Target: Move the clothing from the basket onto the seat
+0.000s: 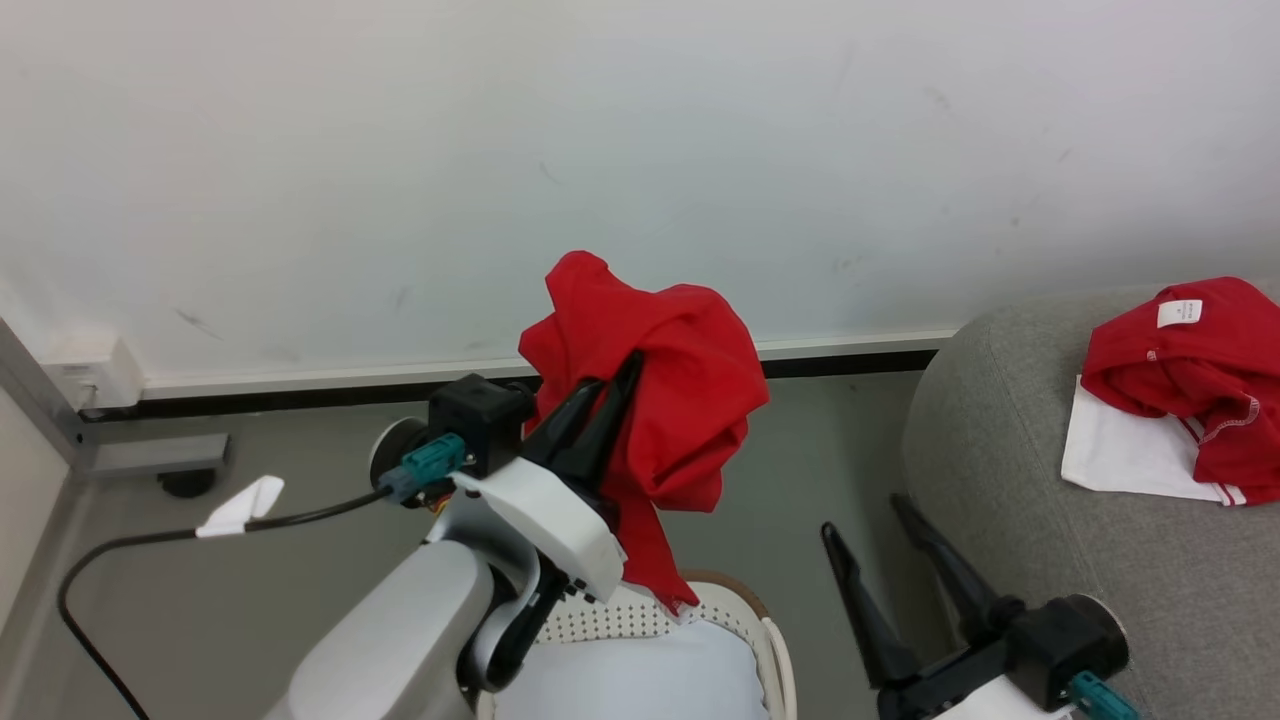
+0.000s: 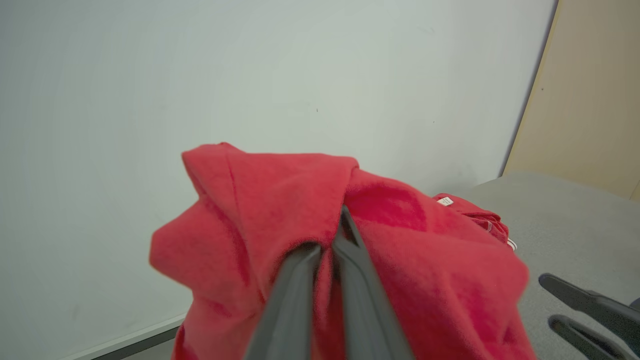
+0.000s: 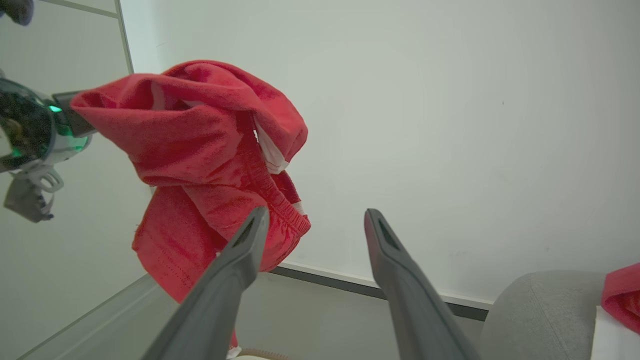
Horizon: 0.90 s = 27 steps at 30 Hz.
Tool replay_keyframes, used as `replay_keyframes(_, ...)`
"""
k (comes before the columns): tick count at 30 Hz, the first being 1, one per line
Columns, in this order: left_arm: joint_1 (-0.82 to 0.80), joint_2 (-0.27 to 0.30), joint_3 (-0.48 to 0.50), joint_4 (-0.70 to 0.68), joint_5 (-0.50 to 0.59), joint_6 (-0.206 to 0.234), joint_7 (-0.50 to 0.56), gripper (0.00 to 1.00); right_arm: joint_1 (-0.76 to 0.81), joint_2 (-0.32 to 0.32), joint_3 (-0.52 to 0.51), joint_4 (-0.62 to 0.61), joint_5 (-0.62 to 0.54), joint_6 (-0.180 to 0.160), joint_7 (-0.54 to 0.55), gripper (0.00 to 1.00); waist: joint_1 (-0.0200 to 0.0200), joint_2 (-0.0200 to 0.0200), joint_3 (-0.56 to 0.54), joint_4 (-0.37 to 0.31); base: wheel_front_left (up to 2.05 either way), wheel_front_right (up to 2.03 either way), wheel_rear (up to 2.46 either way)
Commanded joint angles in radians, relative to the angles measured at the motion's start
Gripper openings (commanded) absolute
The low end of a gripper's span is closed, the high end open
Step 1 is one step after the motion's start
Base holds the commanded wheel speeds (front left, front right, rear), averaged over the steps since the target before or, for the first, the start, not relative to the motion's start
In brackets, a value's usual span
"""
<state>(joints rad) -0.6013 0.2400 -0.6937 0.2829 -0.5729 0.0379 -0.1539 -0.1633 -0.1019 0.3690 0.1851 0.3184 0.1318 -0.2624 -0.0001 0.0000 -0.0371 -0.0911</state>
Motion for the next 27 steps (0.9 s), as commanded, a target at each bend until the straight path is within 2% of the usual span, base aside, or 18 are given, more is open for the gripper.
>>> replay_keyframes(1, 0.013, 0.004, -0.002, -0.010, -0.001, 0.003, -0.001, 0.00, -0.018, -0.008, 0.030, 0.013, 0.012, -0.002, -0.003, 1.00, 0.0001, 0.0000, 0.002, -0.001, 0.00, 0.00, 0.00)
replay_keyframes(9, 0.021, -0.011, -0.038, -0.042, 0.010, -0.007, 0.009, 0.00, -0.100, 0.002, 0.176, 0.157, 0.051, -0.002, -0.003, 1.00, 0.0001, 0.0000, 0.010, 0.005, 0.00, 0.00, 0.00)
replay_keyframes(14, 0.036, -0.038, -0.079, -0.059, 0.014, -0.018, 0.018, 0.00, -0.148, 0.012, 0.237, 0.250, 0.080, -0.002, -0.001, 1.00, 0.0001, 0.0000, 0.011, 0.032, 0.00, 0.00, 0.00)
replay_keyframes(19, 0.059, -0.083, -0.135, -0.063, 0.007, -0.036, 0.026, 0.00, -0.176, 0.024, 0.247, 0.310, 0.086, -0.002, -0.003, 1.00, 0.0001, 0.0000, 0.007, 0.073, 0.00, 0.00, 0.00)
replay_keyframes(26, 0.079, -0.126, -0.182, -0.056, -0.002, -0.046, 0.023, 0.00, -0.190, 0.033, 0.243, 0.336, 0.083, -0.002, -0.003, 1.00, 0.0001, 0.0000, 0.008, 0.110, 0.00, 0.00, 0.00)
replay_keyframes(27, 0.081, -0.129, -0.186, -0.055, -0.002, -0.047, 0.023, 0.00, -0.192, 0.034, 0.242, 0.337, 0.083, -0.002, -0.003, 0.96, 0.0001, 0.0000, 0.008, 0.113, 0.00, 0.00, 0.00)
